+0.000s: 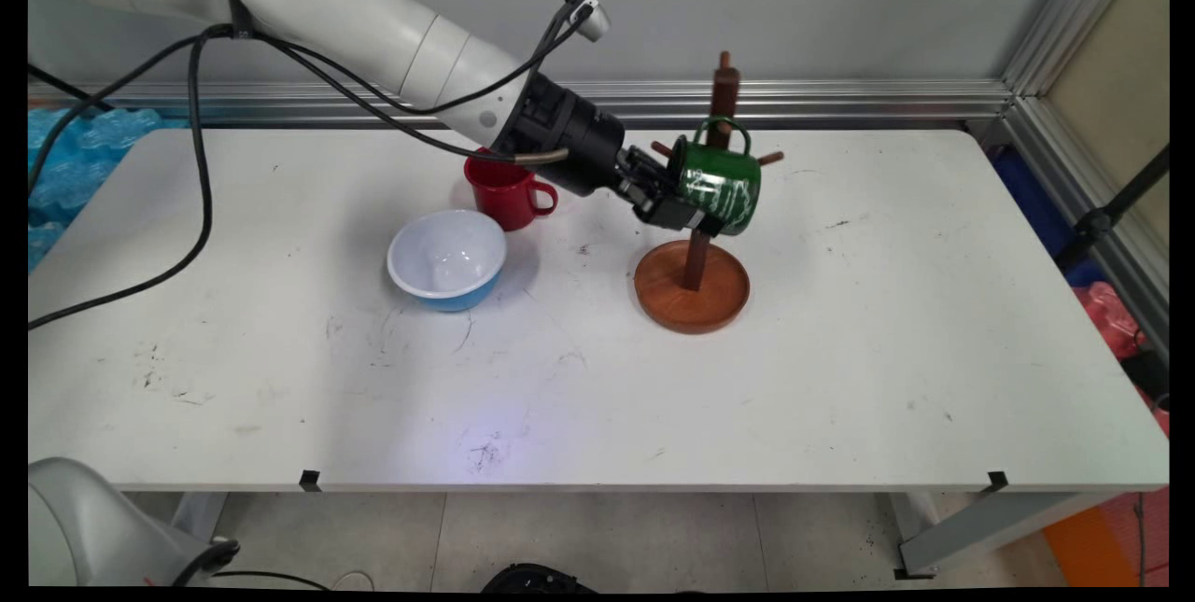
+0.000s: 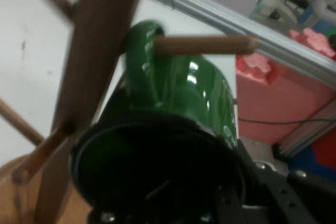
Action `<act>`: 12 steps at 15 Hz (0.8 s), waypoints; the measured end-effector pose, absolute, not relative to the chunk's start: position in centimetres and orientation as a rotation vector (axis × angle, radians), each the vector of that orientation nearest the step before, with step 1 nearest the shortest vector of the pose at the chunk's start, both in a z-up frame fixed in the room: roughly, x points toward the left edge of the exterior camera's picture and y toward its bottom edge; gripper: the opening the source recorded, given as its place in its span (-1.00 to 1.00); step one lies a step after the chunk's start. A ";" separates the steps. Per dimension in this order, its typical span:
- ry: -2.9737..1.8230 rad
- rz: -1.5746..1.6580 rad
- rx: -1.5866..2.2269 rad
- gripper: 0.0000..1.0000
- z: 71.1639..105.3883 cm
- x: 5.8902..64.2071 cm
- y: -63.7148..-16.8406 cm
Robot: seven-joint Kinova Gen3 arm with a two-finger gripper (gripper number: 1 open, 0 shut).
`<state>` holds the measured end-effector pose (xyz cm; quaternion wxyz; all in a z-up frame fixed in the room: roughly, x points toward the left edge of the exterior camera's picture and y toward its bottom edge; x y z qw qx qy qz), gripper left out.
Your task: Place the picked object on the table
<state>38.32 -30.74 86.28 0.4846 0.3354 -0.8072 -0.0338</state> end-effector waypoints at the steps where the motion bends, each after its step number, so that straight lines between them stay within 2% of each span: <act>1: -1.966 -0.083 0.816 -1.00 86.2 38.3 -30.7; 12: -1.948 -0.096 0.796 -1.00 86.7 37.6 -30.7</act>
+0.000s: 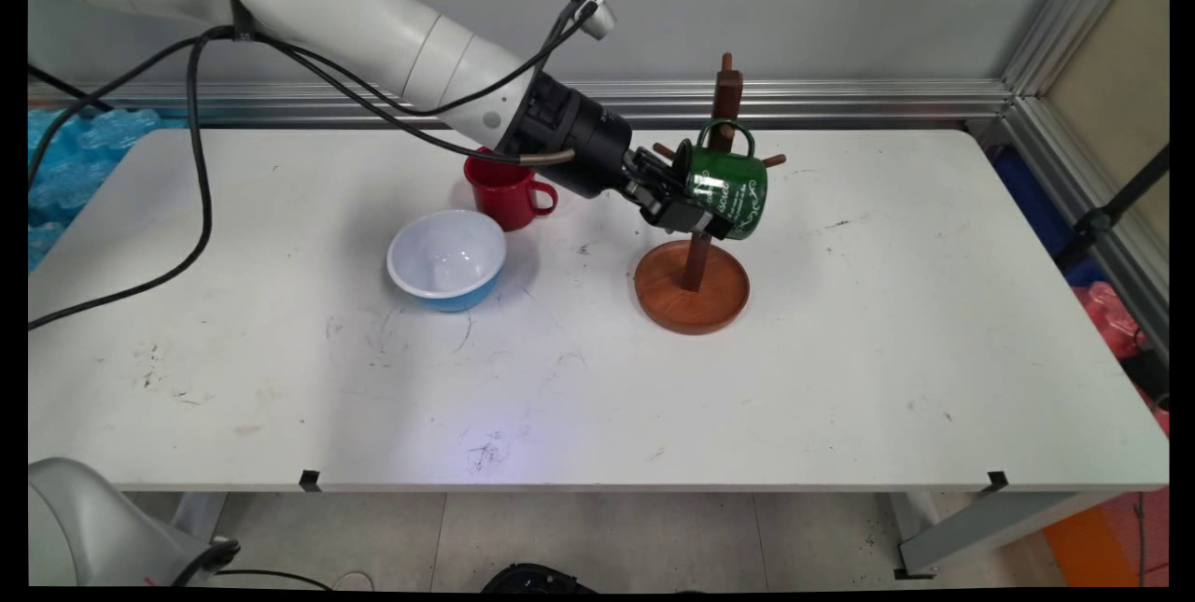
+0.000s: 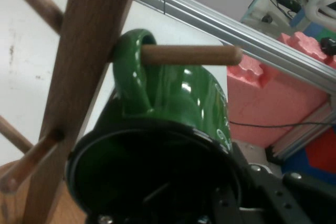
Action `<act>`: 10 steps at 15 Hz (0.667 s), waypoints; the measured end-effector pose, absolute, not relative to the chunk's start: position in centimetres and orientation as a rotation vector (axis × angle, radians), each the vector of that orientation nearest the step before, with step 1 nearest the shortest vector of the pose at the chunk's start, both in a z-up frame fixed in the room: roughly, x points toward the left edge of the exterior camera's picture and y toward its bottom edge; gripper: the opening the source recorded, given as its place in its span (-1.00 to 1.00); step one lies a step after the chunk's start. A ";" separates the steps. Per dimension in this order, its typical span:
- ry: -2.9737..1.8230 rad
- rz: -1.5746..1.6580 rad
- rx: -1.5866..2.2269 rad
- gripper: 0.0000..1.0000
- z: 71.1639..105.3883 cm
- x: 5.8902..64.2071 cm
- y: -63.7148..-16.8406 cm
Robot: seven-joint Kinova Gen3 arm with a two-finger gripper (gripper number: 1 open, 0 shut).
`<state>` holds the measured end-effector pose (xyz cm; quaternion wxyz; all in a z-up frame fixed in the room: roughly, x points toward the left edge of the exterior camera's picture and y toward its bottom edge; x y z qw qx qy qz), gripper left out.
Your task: Place the picked object on the table
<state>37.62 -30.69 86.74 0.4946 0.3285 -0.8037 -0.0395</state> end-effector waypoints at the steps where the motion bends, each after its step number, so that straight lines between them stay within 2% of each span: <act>1: -1.944 -0.095 0.792 -1.00 87.0 37.6 -30.7; 10: -1.933 -0.104 0.760 -1.00 88.5 38.2 -30.1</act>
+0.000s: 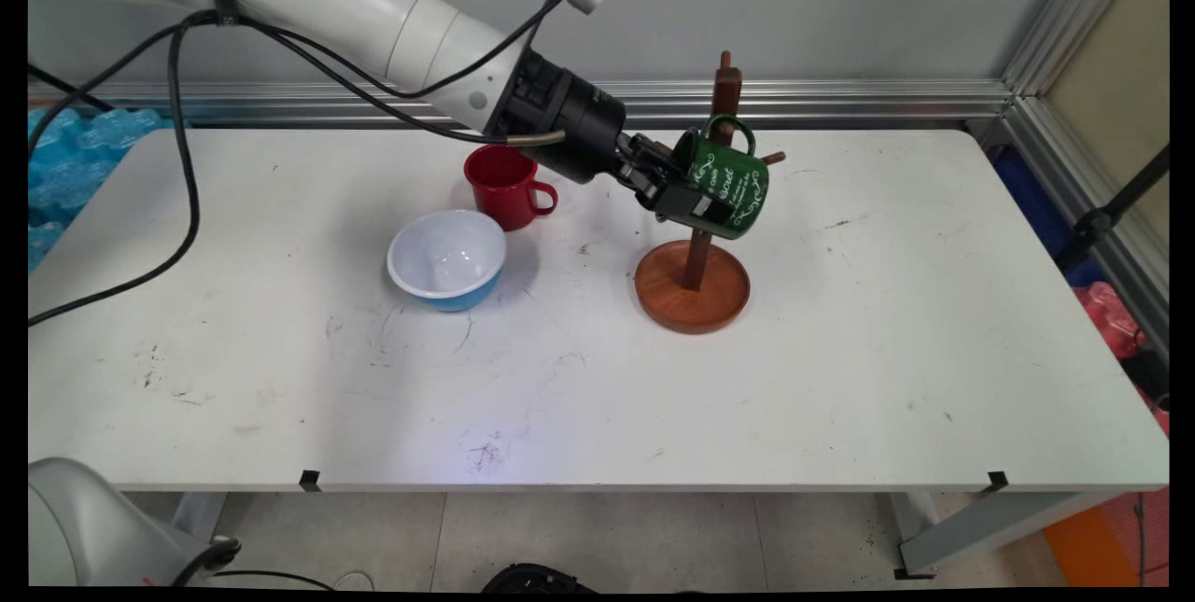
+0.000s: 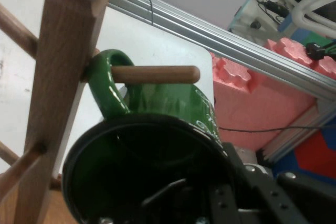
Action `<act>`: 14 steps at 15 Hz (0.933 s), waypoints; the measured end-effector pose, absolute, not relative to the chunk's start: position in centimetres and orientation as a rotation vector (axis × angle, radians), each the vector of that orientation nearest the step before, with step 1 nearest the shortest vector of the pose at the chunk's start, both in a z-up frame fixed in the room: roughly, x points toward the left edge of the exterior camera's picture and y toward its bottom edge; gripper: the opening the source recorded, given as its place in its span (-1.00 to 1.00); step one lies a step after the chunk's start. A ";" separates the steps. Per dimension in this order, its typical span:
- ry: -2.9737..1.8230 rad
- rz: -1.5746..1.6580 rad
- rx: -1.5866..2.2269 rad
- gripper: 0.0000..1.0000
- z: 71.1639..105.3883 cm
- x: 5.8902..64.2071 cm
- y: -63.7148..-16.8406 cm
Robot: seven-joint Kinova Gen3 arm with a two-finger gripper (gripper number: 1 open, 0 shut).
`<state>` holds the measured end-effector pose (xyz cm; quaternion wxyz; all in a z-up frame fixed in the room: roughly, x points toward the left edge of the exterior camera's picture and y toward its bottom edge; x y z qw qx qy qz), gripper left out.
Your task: Place the picked object on the table
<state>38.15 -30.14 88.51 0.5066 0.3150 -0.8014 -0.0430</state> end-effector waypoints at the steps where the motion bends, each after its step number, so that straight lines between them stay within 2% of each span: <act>1: -1.931 -0.106 0.755 -1.00 88.7 38.2 -30.0; 14: -1.912 -0.117 0.712 -1.00 90.4 38.3 -29.6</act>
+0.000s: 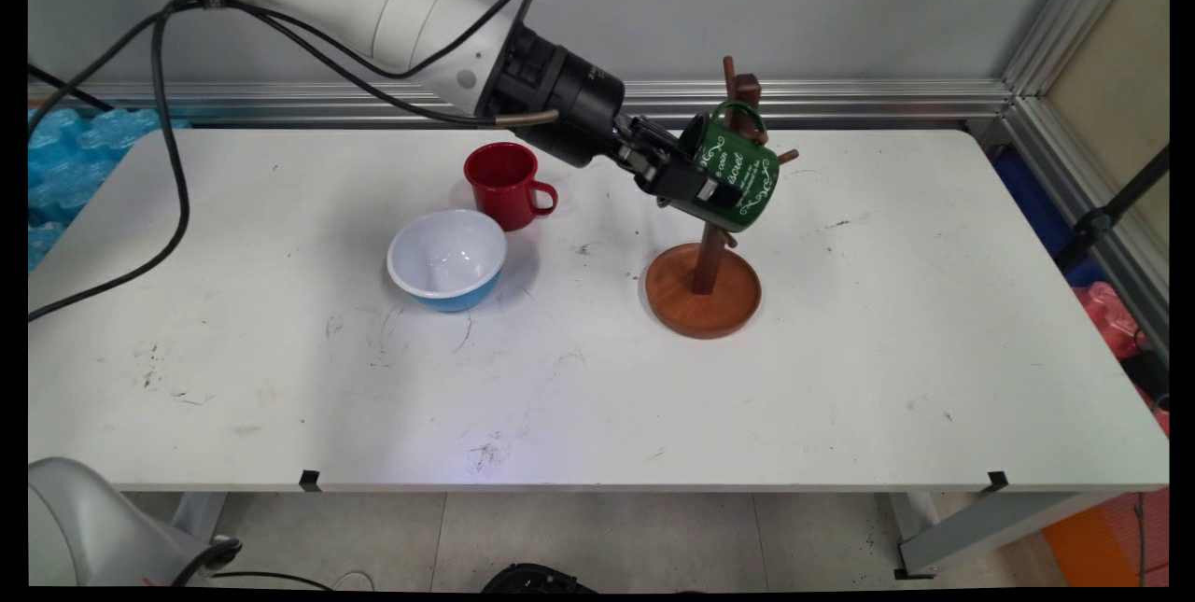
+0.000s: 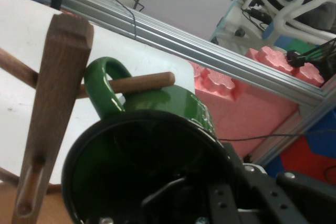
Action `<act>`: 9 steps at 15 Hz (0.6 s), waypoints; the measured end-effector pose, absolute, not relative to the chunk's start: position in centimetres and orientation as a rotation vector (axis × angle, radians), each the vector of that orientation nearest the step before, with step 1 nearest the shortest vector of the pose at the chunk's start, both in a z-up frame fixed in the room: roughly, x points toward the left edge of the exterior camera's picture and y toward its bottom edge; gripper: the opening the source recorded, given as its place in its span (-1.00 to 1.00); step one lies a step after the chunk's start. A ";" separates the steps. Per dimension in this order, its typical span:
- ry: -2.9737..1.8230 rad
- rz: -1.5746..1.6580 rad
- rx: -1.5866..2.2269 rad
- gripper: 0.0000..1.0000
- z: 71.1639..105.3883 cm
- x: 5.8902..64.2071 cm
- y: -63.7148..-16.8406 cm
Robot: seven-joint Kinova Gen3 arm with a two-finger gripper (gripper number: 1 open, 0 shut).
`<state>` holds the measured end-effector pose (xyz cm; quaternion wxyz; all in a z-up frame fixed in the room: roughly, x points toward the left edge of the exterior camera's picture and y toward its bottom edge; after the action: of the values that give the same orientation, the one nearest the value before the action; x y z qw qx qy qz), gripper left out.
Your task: Place the picked object on the table
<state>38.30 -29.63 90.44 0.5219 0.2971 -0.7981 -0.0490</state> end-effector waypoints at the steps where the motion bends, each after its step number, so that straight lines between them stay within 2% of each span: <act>1: -1.912 -0.121 0.707 -1.00 90.6 38.3 -29.5; 9: -1.914 -0.148 0.675 -1.00 91.4 38.5 -28.4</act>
<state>38.51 -28.36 91.42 0.5254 0.2824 -0.8002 -0.0617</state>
